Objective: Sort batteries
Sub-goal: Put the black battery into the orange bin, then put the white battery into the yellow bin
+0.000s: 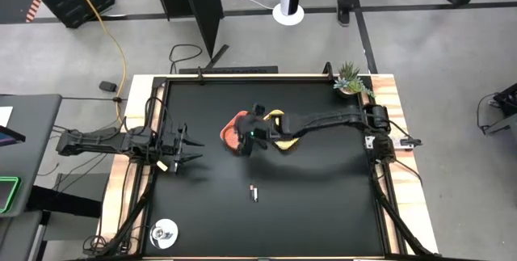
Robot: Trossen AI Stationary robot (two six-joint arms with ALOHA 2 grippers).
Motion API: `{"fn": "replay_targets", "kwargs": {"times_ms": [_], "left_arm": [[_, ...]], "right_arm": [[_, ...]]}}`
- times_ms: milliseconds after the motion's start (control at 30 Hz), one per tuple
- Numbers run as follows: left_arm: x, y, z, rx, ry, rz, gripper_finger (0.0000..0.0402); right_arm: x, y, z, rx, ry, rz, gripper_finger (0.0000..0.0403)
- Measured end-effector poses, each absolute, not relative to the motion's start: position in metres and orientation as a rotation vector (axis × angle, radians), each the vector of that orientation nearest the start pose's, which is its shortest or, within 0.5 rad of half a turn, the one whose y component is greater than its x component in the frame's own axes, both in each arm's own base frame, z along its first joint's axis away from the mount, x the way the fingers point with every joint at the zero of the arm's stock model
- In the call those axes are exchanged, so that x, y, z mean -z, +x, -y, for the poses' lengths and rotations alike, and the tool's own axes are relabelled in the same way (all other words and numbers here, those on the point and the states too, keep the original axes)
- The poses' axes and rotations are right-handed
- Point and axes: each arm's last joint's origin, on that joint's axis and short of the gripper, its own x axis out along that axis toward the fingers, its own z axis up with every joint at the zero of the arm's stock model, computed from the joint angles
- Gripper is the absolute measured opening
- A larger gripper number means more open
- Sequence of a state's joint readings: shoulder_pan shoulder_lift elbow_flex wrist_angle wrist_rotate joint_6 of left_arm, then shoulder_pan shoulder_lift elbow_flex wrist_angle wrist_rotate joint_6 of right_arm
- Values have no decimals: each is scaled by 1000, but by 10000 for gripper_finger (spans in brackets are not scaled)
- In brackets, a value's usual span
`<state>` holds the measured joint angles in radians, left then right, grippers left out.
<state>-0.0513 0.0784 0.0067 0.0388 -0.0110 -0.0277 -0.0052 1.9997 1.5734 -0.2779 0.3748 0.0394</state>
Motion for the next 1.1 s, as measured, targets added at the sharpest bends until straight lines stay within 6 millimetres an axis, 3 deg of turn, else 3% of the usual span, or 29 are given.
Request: {"fn": "replay_targets", "kwargs": {"times_ms": [167,400,600,700,900,1100], "left_arm": [[-163,102,5,40,-27,-41,167],[-162,102,5,39,-29,-44,167],[-162,102,5,39,-34,-44,167],[-162,102,5,39,-47,-45,167],[-162,102,5,39,-46,-45,167],[-162,102,5,38,-44,-45,167]], "right_arm": [[-237,450,32,370,-32,-672,262],[-237,451,32,362,-27,-659,336],[-237,451,22,343,-51,-673,355],[-235,446,-1,275,-75,-731,351],[-223,430,-65,128,-102,-891,339],[-219,415,-122,9,-49,-930,345]]}}
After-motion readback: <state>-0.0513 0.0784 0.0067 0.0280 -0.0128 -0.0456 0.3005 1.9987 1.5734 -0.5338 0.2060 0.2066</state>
